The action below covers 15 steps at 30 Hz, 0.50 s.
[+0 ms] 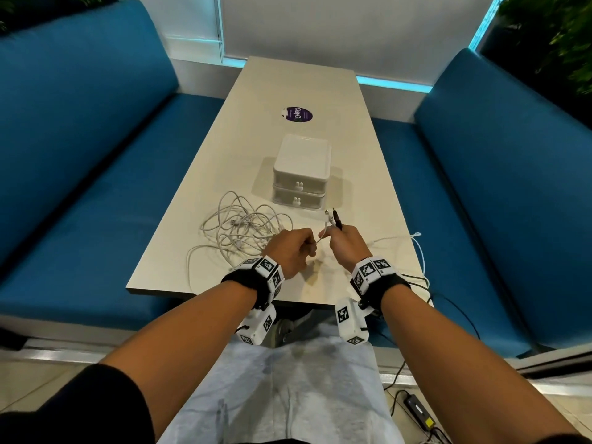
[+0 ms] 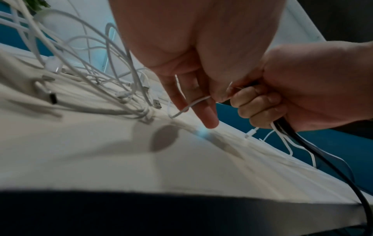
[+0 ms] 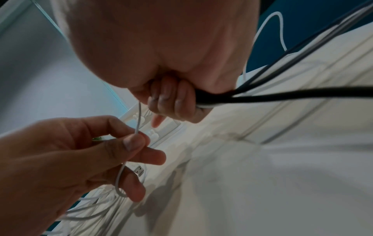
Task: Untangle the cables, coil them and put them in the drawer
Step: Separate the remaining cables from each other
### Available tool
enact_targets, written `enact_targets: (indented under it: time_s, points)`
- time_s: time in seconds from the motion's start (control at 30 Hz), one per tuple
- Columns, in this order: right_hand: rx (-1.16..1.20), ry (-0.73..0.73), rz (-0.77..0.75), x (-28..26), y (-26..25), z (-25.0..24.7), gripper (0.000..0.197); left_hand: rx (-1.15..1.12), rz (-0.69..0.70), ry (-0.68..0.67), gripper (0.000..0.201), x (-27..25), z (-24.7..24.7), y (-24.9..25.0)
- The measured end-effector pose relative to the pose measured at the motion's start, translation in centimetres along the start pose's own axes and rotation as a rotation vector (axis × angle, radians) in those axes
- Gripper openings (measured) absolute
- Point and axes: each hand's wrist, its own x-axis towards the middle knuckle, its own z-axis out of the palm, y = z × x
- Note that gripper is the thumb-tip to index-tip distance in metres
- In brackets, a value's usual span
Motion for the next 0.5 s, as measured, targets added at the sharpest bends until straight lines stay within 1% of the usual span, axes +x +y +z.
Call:
enact_targets:
  time_s: [0.1,0.17,0.27,0.33,0.4,0.43,0.5]
  points:
    - [0.04,-0.01,0.028,-0.3,0.0,-0.1,0.027,-0.06,-0.019,0.0,0.02,-0.1,0.0,0.2]
    - [0.028,-0.005,0.002,-0.5,-0.2,-0.2,0.026,-0.087,-0.029,-0.007,0.021,0.0,0.1,0.3]
    - [-0.115,-0.022,-0.111,-0.7,0.0,-0.3,0.03,-0.075,0.044,-0.029,0.029,0.1,0.1,0.4]
    - [-0.212,-0.042,-0.16,-0.7,0.1,-0.2,0.033,-0.068,0.082,-0.061,0.029,0.0,0.3,0.5]
    - [-0.312,-0.038,-0.165,-0.7,0.2,-0.2,0.034,-0.015,0.084,-0.099,0.018,0.0,0.4,0.5]
    - [-0.36,-0.025,-0.164,-0.7,0.3,-0.3,0.035,0.045,0.085,-0.1,0.016,0.1,0.2,0.2]
    - [-0.424,0.019,-0.15,-0.4,0.8,-0.9,0.036,0.129,0.088,-0.068,0.019,0.5,-0.4,-0.7]
